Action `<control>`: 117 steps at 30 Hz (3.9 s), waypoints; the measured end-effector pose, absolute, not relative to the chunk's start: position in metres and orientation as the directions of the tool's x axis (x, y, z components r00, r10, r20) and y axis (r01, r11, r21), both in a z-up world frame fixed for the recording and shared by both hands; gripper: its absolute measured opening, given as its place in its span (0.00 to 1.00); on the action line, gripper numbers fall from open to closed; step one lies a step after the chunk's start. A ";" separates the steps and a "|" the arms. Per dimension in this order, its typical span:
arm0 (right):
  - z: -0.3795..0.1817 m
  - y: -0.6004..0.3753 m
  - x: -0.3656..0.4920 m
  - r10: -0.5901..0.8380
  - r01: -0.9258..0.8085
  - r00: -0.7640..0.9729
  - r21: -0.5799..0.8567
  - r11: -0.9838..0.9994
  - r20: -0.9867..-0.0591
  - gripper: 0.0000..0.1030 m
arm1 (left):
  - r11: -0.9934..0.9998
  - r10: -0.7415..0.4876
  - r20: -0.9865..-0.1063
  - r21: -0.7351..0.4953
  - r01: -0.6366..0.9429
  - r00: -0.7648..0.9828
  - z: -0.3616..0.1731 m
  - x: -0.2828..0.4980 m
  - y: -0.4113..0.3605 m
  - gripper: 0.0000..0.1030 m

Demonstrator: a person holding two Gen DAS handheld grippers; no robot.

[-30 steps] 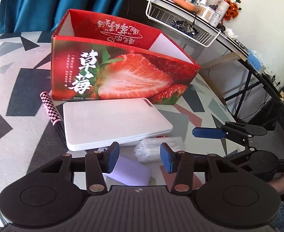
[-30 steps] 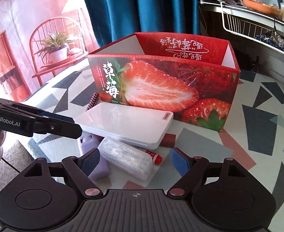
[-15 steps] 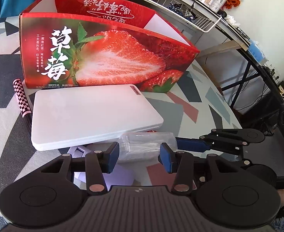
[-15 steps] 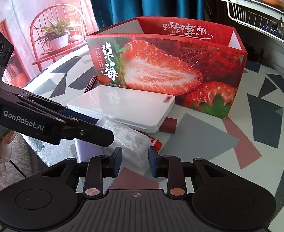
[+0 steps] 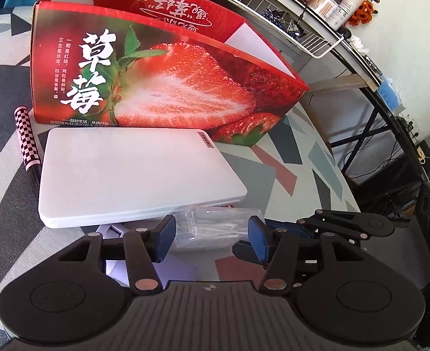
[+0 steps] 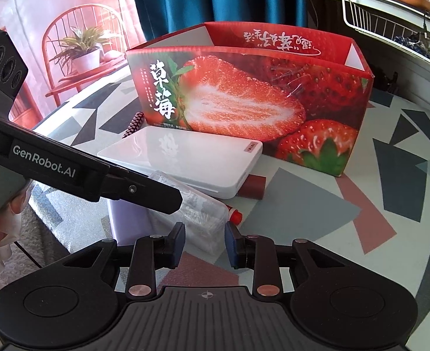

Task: Organize rigid objects
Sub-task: 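Lift the clear packet with the left tool toward the box, then lower the clear packet into the box and open the left tool, then withdraw the left tool from the box toward the remaining items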

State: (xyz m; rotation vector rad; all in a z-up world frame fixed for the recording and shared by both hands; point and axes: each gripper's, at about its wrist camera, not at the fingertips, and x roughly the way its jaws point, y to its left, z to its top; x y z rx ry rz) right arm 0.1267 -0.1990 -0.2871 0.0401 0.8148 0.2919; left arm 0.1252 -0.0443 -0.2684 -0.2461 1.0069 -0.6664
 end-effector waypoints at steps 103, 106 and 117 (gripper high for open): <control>-0.194 -0.248 0.232 0.149 -0.094 0.880 0.144 0.985 -0.450 1.00 | 0.921 -0.382 -0.524 -0.148 0.360 0.762 -0.152 0.180 -0.004 1.00; -0.194 -0.247 0.217 0.122 -0.064 0.905 0.152 0.986 -0.409 1.00 | 0.932 -0.357 -0.523 -0.147 0.331 0.774 -0.157 0.166 0.006 1.00; -0.218 -0.228 0.174 0.151 -0.089 0.905 0.171 0.981 -0.399 1.00 | 0.952 -0.303 -0.602 -0.155 0.265 0.739 -0.185 0.129 0.038 1.00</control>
